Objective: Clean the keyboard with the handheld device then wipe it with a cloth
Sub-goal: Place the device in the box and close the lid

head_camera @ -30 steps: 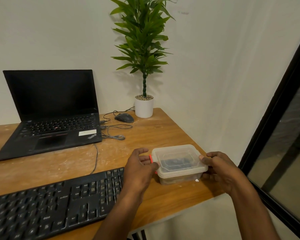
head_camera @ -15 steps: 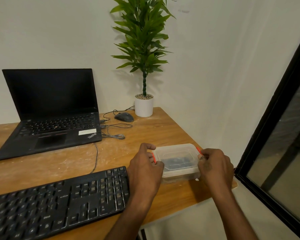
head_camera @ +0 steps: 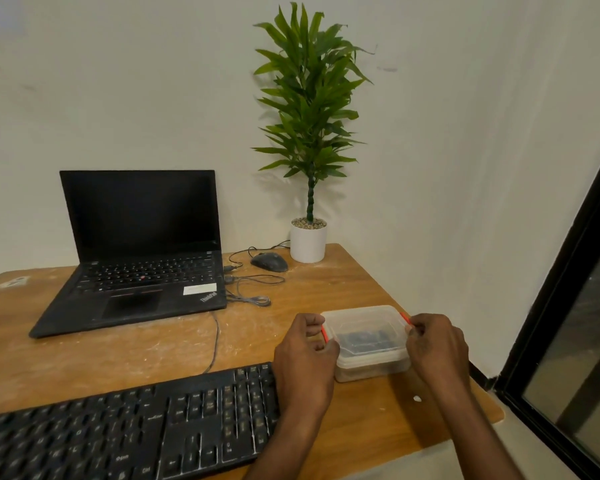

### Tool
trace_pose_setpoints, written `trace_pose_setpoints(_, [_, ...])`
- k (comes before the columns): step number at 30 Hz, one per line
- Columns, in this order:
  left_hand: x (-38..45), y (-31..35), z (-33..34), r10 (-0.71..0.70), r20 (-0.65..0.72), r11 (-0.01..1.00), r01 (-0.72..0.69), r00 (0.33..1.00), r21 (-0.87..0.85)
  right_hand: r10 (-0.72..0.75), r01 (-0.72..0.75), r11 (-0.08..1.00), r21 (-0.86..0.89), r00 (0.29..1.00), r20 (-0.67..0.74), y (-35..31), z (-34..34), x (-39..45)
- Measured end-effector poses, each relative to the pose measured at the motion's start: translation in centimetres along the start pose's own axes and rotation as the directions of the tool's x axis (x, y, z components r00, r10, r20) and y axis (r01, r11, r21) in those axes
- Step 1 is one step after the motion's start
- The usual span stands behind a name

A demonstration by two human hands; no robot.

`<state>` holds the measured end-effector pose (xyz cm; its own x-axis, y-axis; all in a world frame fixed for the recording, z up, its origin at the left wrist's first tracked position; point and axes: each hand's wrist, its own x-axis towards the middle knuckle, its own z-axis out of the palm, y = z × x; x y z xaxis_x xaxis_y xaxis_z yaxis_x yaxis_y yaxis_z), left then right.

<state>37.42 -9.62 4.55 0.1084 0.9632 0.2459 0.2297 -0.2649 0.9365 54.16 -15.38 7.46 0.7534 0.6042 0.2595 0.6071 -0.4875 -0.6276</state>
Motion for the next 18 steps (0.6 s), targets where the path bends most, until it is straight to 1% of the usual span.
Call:
trace_pose_setpoints(6, [4.7,-0.8,1.3,-0.006,0.009,0.997,0.006,1.0,0.077,-0.001,-0.001,0.999,0.041,0.999,0.054,-1.5,2.8,4.7])
trace_pose_setpoints(10, [7.4,-1.3,2.0,-0.026,0.017,0.996,0.025,1.0,0.086,0.007,-0.011,0.995,0.098,0.999,0.043,-2.0,4.0,6.9])
trace_pose_setpoints(15, [9.1,-1.7,2.9,-0.046,0.018,0.994,0.044,0.999,0.103,0.018,-0.02,0.994,0.108,1.0,0.019,-2.3,4.9,7.8])
trace_pose_setpoints(18, [9.3,-2.0,3.1,-0.055,0.009,0.995,0.054,0.998,0.086,0.033,-0.035,0.993,0.117,0.999,0.014,-2.1,5.3,8.1])
